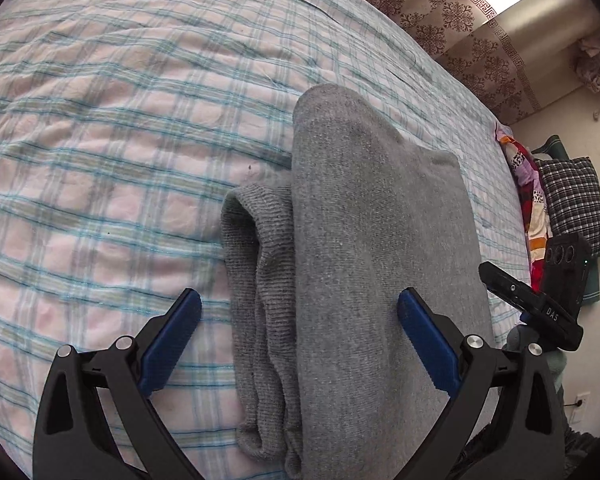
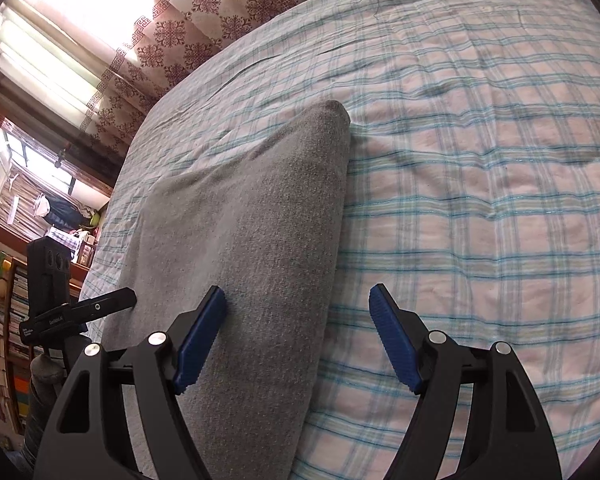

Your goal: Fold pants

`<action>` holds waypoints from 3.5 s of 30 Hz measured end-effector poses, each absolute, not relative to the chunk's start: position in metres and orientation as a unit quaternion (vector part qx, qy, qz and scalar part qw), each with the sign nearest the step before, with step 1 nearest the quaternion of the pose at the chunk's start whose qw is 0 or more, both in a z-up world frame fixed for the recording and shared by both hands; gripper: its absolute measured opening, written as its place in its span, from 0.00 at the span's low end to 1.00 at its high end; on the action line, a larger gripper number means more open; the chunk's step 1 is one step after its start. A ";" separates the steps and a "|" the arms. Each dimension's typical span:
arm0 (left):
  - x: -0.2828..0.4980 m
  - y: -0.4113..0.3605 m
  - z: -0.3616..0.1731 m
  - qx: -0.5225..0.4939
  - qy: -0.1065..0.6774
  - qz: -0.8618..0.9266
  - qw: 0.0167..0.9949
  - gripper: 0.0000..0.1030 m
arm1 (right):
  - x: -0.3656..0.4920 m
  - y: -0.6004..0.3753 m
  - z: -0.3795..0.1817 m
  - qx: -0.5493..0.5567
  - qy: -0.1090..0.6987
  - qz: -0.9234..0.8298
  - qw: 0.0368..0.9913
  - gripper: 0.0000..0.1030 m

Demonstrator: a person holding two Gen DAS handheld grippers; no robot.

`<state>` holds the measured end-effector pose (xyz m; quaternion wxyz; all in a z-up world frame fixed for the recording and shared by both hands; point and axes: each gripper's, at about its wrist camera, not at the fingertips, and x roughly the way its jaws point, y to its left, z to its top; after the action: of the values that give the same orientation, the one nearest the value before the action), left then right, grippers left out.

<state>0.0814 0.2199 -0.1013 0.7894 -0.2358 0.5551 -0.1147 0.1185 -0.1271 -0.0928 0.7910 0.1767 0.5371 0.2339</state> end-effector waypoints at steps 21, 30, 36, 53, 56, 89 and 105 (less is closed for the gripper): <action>0.083 0.208 -0.104 -0.282 0.531 -0.166 0.782 0.50 | 0.126 -0.098 -0.124 0.237 0.562 0.289 0.738 0.53; 0.078 0.208 -0.075 -0.271 0.513 -0.173 0.796 0.37 | 0.124 -0.096 -0.082 0.202 0.516 0.313 0.771 0.31; 0.085 0.195 -0.048 -0.264 0.498 -0.185 0.805 0.36 | 0.127 -0.119 -0.040 0.206 0.474 0.314 0.797 0.30; 0.188 0.028 -0.015 -0.204 0.501 -0.286 0.791 0.36 | 0.161 -0.283 0.011 0.222 0.415 0.211 0.857 0.29; 0.211 -0.003 -0.016 -0.195 0.506 -0.298 0.786 0.36 | 0.172 -0.313 0.008 0.227 0.412 0.194 0.861 0.29; 0.284 -0.085 -0.066 -0.028 0.528 -0.190 0.827 0.72 | 0.208 -0.370 -0.028 0.093 0.412 0.037 0.906 0.57; 0.176 -0.099 -0.066 0.095 0.482 -0.179 0.853 0.74 | 0.101 -0.328 -0.051 0.018 0.432 0.002 0.902 0.57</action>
<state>0.1760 -0.0989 -0.0656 0.8526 0.0950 0.4818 -0.1787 0.1007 -0.3283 -0.0506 0.9016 0.0180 0.4323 0.0016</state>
